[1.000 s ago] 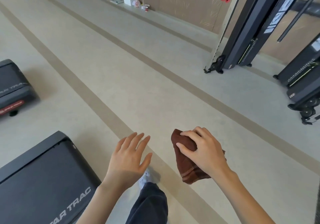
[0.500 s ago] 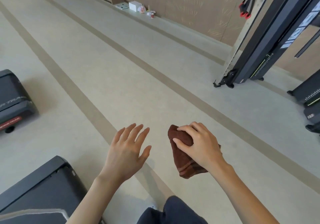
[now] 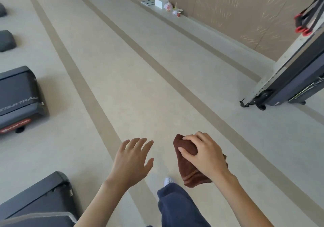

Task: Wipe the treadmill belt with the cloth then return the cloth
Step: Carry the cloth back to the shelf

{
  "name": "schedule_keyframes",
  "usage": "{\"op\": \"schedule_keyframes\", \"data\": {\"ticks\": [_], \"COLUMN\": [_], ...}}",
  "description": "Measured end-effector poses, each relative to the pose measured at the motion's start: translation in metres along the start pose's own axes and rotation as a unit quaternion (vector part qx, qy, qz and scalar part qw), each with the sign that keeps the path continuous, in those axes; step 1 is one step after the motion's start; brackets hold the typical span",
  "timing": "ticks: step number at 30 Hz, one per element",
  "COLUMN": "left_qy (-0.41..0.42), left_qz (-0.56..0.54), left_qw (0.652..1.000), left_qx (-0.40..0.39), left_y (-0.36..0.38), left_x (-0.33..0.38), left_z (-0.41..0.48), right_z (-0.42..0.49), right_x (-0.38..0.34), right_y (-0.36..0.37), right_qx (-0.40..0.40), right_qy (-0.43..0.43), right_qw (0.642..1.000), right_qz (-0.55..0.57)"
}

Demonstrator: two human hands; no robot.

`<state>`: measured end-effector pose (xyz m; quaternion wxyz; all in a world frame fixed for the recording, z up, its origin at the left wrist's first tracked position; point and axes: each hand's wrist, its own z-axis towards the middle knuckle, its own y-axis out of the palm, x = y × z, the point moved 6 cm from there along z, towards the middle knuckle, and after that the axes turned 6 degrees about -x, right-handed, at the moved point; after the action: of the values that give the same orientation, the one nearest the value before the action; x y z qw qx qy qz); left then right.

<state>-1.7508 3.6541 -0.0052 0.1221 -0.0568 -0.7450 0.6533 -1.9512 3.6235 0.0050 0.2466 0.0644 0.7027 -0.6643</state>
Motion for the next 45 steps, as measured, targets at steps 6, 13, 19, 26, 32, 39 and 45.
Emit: {"op": "schedule_keyframes", "data": {"ticks": [6, 13, 19, 26, 32, 39, 45], "left_qy": [-0.034, -0.038, -0.047, -0.043, -0.027, -0.039, -0.073], "left_qz": [-0.032, -0.039, -0.028, -0.024, -0.011, -0.015, -0.022], "left_qw": [0.997, 0.996, 0.997, 0.997, 0.995, 0.997, 0.996], "left_qx": [0.067, 0.075, 0.051, 0.052, 0.091, 0.066, 0.05], "left_y": [-0.035, -0.04, -0.028, -0.055, -0.102, -0.105, -0.1], "left_x": [-0.019, -0.038, -0.096, -0.201, -0.282, -0.346, -0.405], "left_z": [0.119, 0.194, 0.262, 0.369, 0.465, 0.536, 0.627], "right_z": [0.119, 0.216, 0.306, 0.447, 0.565, 0.664, 0.779], "right_x": [0.02, 0.03, 0.027, -0.004, -0.036, -0.041, -0.035], "right_y": [-0.025, -0.023, -0.004, -0.003, -0.012, 0.013, 0.038], "right_qx": [0.001, -0.028, -0.03, -0.022, 0.031, -0.006, -0.037], "right_qy": [-0.045, -0.075, -0.084, -0.075, -0.08, -0.074, -0.08], "right_qw": [0.999, 0.997, 0.996, 0.997, 0.996, 0.997, 0.996], "right_qz": [0.008, 0.016, -0.006, -0.011, -0.012, -0.006, -0.003]}}
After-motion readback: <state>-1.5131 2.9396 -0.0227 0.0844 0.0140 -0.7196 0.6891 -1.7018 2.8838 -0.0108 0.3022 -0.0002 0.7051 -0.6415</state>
